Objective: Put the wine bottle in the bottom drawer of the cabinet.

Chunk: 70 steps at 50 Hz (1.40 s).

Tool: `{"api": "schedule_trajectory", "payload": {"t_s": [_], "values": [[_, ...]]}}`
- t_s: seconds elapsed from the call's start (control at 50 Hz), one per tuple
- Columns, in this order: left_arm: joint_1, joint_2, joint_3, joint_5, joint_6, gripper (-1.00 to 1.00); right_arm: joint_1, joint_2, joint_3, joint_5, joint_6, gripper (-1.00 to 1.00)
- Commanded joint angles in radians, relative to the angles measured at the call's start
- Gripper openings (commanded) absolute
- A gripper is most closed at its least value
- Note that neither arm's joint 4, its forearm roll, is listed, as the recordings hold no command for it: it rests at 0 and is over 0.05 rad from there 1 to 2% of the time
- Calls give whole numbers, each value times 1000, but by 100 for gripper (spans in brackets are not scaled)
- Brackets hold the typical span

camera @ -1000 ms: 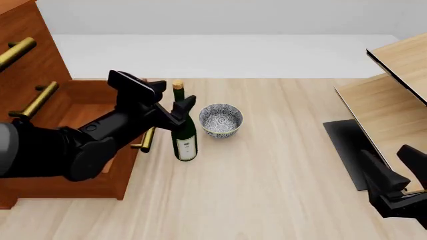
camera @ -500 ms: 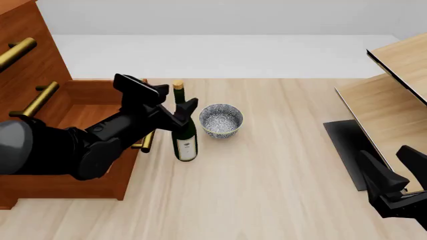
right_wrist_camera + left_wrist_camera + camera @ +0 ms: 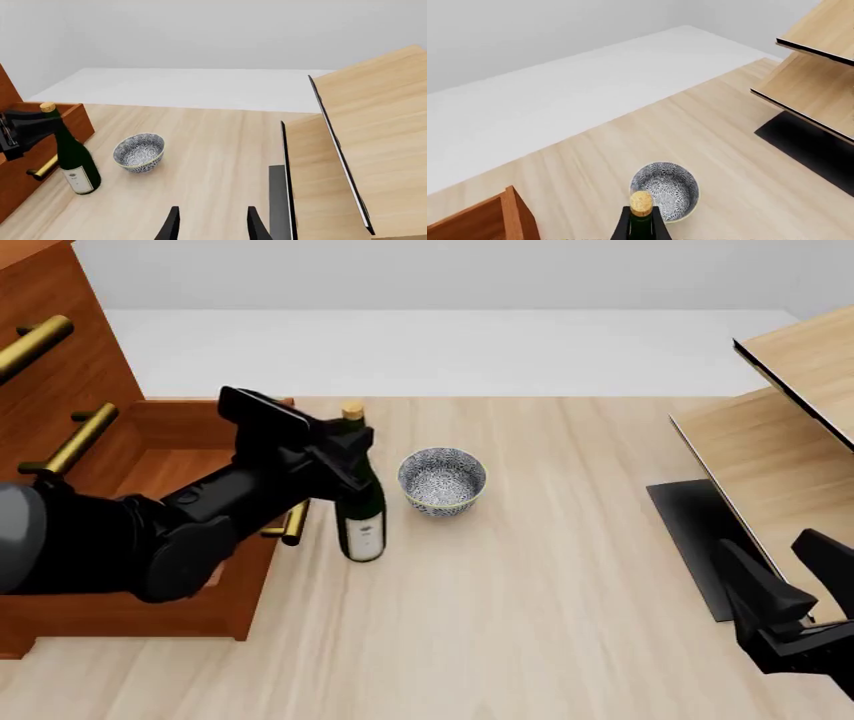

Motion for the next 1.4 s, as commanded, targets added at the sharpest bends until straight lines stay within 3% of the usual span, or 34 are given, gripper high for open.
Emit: {"api": "schedule_trajectory", "payload": {"t_s": [0.02,0.26,0.66,0.98,1.04,1.2,1.4], "values": [[7,-46,12,19,-4,-100,2,2,0,-5,-1,100],[-10,-148,47,79,-17,-100,5,-2,0,-6,-7,100],[-60,-512,77,323,-44,-100,13,-14,0,-6,-17,100],[-92,-704,23,498,-31,-100,17,-22,0,-7,-21,100],[-94,-735,4,530,-58,-100,17,-25,0,-5,-22,100],[-109,-801,-43,607,-29,-100,19,-16,0,-17,-25,100],[-82,-869,-95,686,-23,-100,22,-18,0,-17,-25,100]]}}
